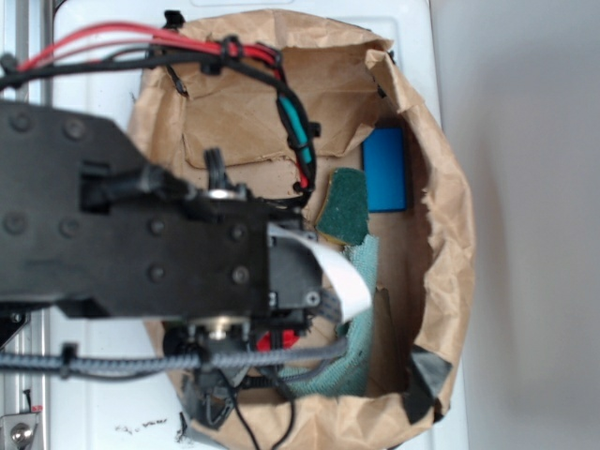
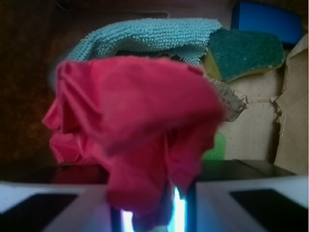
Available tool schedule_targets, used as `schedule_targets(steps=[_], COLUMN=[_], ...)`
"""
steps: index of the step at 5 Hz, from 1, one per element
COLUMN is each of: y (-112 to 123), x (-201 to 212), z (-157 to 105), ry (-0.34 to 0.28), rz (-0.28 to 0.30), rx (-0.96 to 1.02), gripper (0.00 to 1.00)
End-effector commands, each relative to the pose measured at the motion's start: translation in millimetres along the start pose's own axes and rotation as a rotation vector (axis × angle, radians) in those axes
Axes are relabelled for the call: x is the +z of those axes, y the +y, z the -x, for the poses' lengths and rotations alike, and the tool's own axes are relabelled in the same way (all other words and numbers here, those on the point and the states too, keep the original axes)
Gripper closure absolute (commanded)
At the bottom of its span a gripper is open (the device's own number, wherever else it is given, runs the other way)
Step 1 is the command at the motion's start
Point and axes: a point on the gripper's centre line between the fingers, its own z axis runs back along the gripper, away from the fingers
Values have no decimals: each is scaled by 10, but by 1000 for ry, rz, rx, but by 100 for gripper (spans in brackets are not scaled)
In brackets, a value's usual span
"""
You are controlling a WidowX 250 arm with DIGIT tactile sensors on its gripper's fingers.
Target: Grab the red paper.
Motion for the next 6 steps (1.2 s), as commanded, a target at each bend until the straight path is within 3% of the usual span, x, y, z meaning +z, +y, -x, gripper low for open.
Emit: schedule_targets(steps=[1, 3, 6], y=[40, -1, 93], x=[253, 363, 303], z=[-113, -96, -233], ry=[-95, -112, -78], rz=[7, -6, -22], rx=[1, 16, 127], gripper=[100, 100, 100])
